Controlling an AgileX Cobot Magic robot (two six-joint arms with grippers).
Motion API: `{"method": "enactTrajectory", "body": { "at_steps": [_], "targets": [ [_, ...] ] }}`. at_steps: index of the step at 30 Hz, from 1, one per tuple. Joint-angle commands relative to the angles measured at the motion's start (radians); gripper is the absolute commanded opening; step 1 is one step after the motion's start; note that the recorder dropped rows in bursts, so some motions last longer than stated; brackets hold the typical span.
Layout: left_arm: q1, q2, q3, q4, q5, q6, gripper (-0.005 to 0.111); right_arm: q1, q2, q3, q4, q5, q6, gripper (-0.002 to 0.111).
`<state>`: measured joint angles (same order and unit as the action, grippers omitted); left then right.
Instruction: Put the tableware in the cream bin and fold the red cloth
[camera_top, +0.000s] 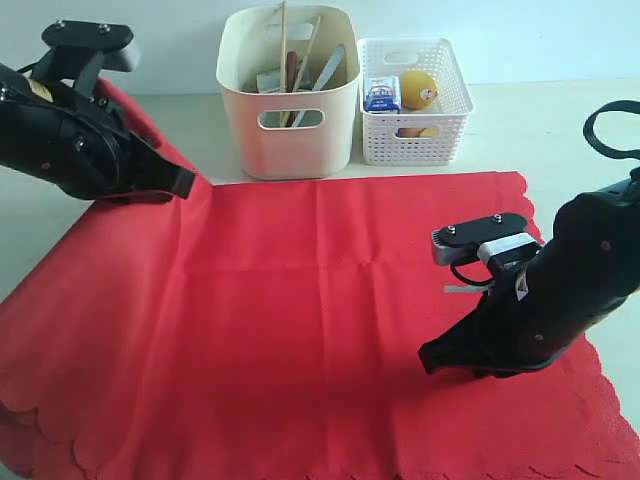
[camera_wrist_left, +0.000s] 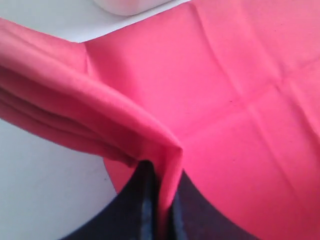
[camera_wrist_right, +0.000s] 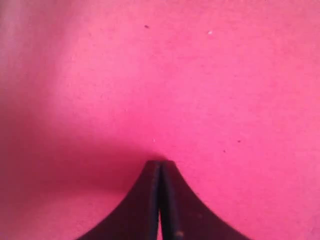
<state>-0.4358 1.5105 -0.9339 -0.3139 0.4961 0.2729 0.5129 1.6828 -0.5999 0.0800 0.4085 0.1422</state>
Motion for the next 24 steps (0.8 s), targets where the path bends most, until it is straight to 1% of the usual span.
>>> {"method": "enactTrajectory", "body": {
  "at_steps": [1,4,6,11,13,18,21,24],
  "targets": [
    [-0.055,-0.011,-0.042,-0.017,0.01,0.005,0.0,-0.001,0.029,0.006,0.01,0.013,-0.016,0.0],
    [-0.093,-0.009,-0.062,-0.017,0.014,0.007,0.0,-0.001,0.029,0.006,0.037,0.013,-0.047,0.0],
    [-0.132,0.0,-0.084,-0.021,0.021,0.007,0.0,-0.001,0.029,0.006,0.062,0.009,-0.072,0.0],
    [-0.221,0.074,-0.137,-0.038,0.031,0.007,0.0,-0.001,0.029,0.006,0.078,0.003,-0.074,0.0],
    [-0.245,0.097,-0.161,-0.04,0.036,0.007,0.0,-0.001,0.029,0.006,0.078,0.003,-0.074,0.0],
    [-0.255,0.129,-0.193,-0.062,0.051,0.007,0.0,-0.001,-0.015,0.006,0.078,0.007,-0.071,0.0],
    [-0.255,0.129,-0.193,-0.067,0.053,0.009,0.0,-0.001,-0.137,0.006,0.078,0.007,-0.036,0.0],
    [-0.255,0.129,-0.193,-0.067,0.053,0.011,0.0,-0.001,-0.275,0.006,0.031,0.007,0.018,0.0]
  ]
}}
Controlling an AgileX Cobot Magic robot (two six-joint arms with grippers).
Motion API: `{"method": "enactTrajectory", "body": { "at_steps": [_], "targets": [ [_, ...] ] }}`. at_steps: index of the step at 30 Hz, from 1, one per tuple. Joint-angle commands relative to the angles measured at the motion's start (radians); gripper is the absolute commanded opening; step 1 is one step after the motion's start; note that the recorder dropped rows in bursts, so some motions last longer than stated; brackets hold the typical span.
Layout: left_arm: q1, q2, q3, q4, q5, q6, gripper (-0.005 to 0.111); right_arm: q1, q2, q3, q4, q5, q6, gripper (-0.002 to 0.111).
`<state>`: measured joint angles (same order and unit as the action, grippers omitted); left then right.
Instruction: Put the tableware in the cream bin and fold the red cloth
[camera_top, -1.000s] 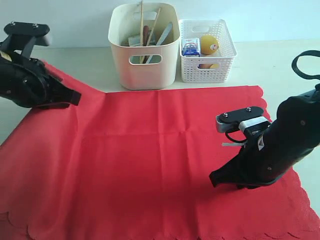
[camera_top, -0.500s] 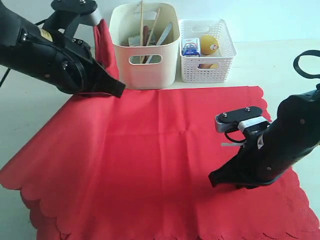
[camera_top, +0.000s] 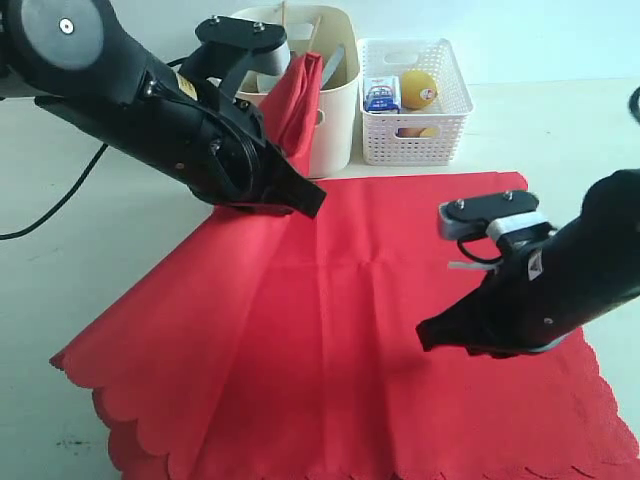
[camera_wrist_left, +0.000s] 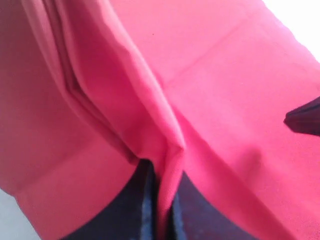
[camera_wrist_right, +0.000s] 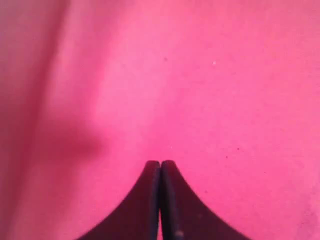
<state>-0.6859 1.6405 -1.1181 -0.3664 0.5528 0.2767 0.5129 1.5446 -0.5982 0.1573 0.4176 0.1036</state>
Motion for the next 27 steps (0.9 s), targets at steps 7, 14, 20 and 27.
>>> {"method": "enactTrajectory", "body": {
  "at_steps": [7,14,20,27],
  "targets": [
    [-0.037,0.008,-0.046,-0.068,-0.007,0.044,0.0,-0.001,-0.444,0.005,-0.381,0.029,0.416,0.0],
    [-0.146,0.11,-0.197,-0.095,-0.007,0.046,0.0,-0.001,-0.764,0.005,-0.742,0.118,0.773,0.0],
    [-0.212,0.251,-0.415,-0.129,0.06,0.038,0.0,-0.001,-0.93,0.005,-0.766,0.21,0.783,0.0],
    [-0.246,0.452,-0.643,-0.221,0.097,0.015,0.0,-0.001,-0.967,0.005,-0.766,0.347,0.783,0.0]
  ]
}}
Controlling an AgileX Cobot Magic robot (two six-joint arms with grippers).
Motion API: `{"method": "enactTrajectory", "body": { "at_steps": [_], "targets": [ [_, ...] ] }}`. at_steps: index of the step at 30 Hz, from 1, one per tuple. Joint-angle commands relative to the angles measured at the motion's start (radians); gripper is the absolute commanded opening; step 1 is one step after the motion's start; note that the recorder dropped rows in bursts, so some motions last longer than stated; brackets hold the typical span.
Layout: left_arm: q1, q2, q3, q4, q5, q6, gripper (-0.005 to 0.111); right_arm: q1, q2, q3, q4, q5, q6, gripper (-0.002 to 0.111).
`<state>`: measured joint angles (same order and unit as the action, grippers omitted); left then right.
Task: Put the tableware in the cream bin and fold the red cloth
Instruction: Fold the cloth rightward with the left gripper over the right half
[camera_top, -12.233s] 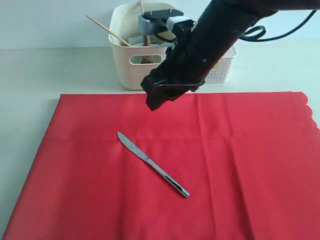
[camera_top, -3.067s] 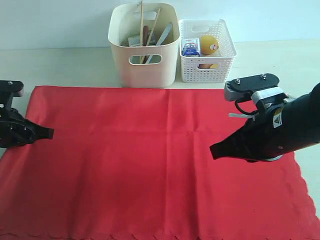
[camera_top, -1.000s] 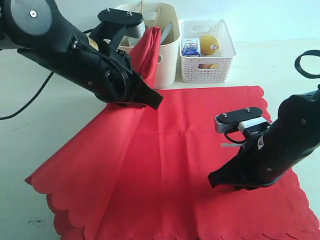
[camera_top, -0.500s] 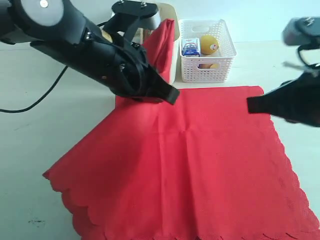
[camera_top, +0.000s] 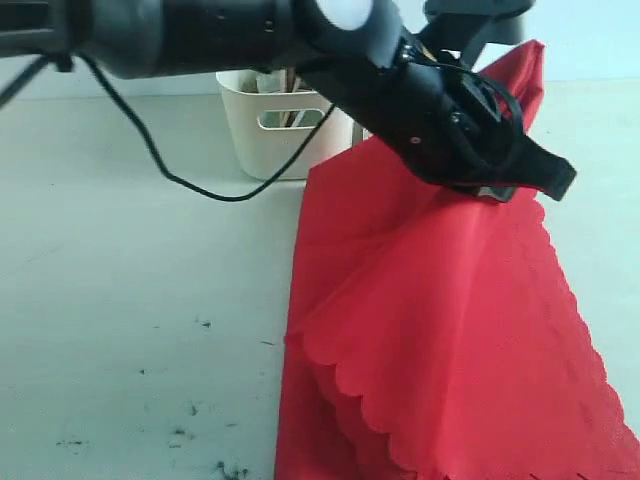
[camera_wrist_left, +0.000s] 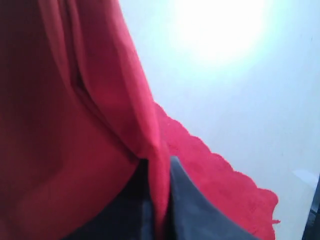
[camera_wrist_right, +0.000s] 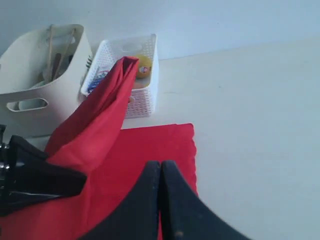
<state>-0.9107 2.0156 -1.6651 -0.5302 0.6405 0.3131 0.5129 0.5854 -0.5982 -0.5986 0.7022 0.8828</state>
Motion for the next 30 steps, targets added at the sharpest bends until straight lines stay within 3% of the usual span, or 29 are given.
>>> {"method": "enactTrajectory", "body": {
  "at_steps": [1,4,10,12,13,21,23,27,28,30],
  "targets": [
    [-0.029,0.097,-0.117,-0.054,0.006,-0.023,0.001,-0.001,-0.008,0.005,-0.011,0.067,0.004,0.0],
    [-0.046,0.147,-0.169,-0.052,0.005,-0.034,0.014,-0.001,-0.008,0.005,-0.011,0.067,0.004,0.0],
    [-0.057,0.213,-0.233,-0.087,-0.01,-0.04,0.082,-0.001,-0.008,0.005,-0.011,0.067,0.004,0.0],
    [-0.055,0.217,-0.243,-0.083,-0.003,-0.036,0.102,-0.001,-0.008,0.005,-0.011,0.067,0.004,0.0],
    [-0.05,0.217,-0.245,-0.08,0.01,-0.036,0.105,-0.001,-0.008,0.005,-0.011,0.069,0.004,0.0],
    [0.066,0.202,-0.241,0.041,0.317,0.026,0.099,-0.001,-0.008,0.005,-0.011,0.078,0.0,0.0],
    [0.107,0.206,-0.214,0.04,0.373,0.026,0.081,-0.001,-0.008,0.005,-0.011,0.078,0.0,0.0],
    [0.163,0.204,-0.135,-0.003,0.406,0.028,0.012,-0.001,-0.008,0.005,-0.011,0.078,0.0,0.0],
    [0.166,0.204,-0.111,-0.001,0.398,0.039,0.001,-0.001,-0.008,0.005,-0.011,0.078,0.0,0.0],
    [0.164,0.204,-0.06,0.004,0.373,0.049,0.003,-0.001,-0.008,0.005,-0.011,0.078,0.0,0.0]
  ]
}}
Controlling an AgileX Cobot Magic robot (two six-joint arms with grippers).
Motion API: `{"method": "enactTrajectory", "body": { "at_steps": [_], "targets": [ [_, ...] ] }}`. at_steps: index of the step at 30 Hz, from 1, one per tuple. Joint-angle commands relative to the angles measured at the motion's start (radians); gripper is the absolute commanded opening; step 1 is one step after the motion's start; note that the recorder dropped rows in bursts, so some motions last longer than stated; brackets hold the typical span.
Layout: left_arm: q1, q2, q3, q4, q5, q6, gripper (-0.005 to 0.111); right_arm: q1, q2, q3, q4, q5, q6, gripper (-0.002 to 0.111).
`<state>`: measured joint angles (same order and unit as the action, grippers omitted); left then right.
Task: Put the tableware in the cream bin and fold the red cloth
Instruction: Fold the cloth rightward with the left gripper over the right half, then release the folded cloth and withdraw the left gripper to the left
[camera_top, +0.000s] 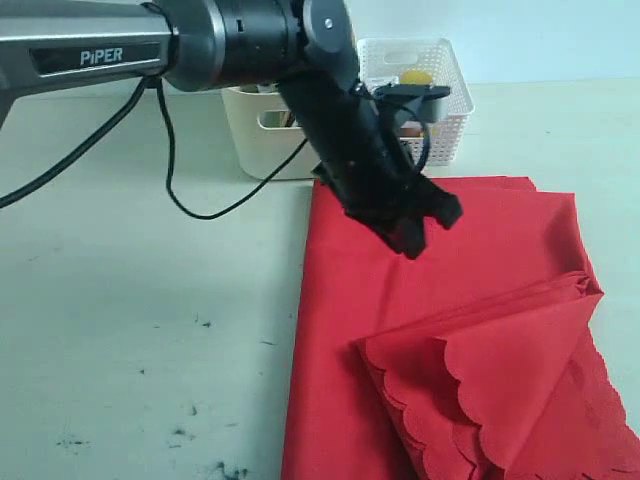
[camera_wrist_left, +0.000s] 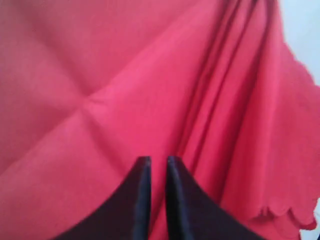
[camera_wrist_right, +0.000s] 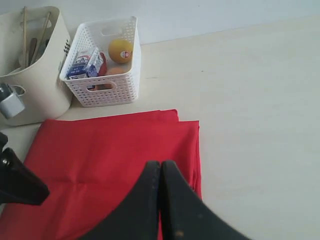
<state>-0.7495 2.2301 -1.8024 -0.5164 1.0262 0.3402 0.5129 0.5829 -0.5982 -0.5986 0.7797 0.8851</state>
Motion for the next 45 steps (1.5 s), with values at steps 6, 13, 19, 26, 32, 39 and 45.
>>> {"method": "enactTrajectory", "body": {
  "at_steps": [6,13,19,26,32,39,45],
  "targets": [
    [-0.028,-0.011,0.232,-0.015,-0.129,0.022,0.003,-0.001,-0.005,0.005,-0.011,0.0,-0.003,0.0],
    [-0.182,-0.014,0.27,-0.086,-0.174,0.06,0.003,-0.001,-0.005,0.005,-0.018,0.0,-0.005,0.0],
    [-0.342,-0.075,0.227,-0.3,-0.191,0.24,0.003,-0.001,-0.005,0.005,-0.082,0.008,-0.005,0.0],
    [-0.343,-0.124,0.209,-0.135,-0.29,0.198,0.003,-0.001,-0.005,0.005,-0.146,0.048,-0.003,0.0],
    [-0.18,-0.09,0.209,-0.007,-0.35,0.146,0.003,-0.001,-0.005,0.005,-0.135,0.05,0.001,0.0],
    [-0.016,0.005,0.209,0.013,-0.422,0.148,0.003,-0.001,-0.005,0.005,-0.117,0.05,0.001,0.0],
    [0.061,0.076,0.209,0.013,-0.534,0.148,0.003,-0.001,-0.005,0.005,-0.108,0.057,0.001,0.0]
  ]
}}
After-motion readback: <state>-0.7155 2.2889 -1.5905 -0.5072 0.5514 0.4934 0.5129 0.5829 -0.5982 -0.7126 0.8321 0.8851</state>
